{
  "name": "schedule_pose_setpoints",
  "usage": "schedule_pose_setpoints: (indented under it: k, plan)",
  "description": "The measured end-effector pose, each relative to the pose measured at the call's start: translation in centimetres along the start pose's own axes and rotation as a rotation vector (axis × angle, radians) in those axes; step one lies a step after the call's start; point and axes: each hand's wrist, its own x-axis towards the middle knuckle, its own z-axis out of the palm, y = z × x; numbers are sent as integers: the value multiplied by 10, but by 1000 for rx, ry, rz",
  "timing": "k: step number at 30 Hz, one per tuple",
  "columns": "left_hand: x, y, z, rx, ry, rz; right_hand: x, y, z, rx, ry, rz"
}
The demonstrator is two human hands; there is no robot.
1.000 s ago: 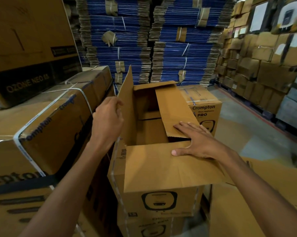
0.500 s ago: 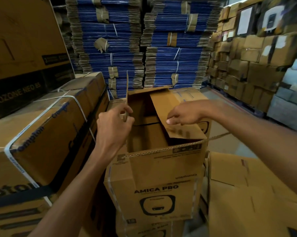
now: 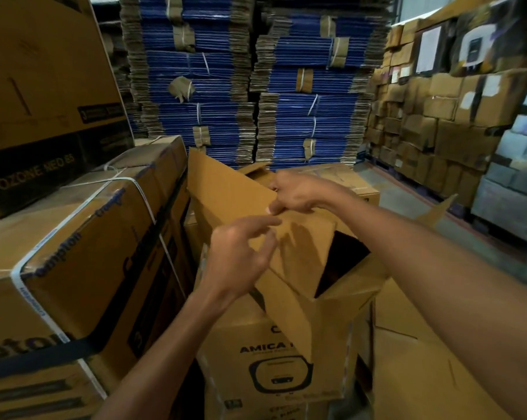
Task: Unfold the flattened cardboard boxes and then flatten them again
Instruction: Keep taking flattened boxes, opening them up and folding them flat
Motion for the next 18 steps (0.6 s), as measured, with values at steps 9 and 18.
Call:
schedule_pose_setpoints:
  k: [9, 18]
  plan:
    - [50, -107, -34, 617, -173, -162, -57, 33, -15, -589, 125, -34]
    - [37, -87, -29, 626, -117, 173, -78, 37, 14, -595, 376, -48]
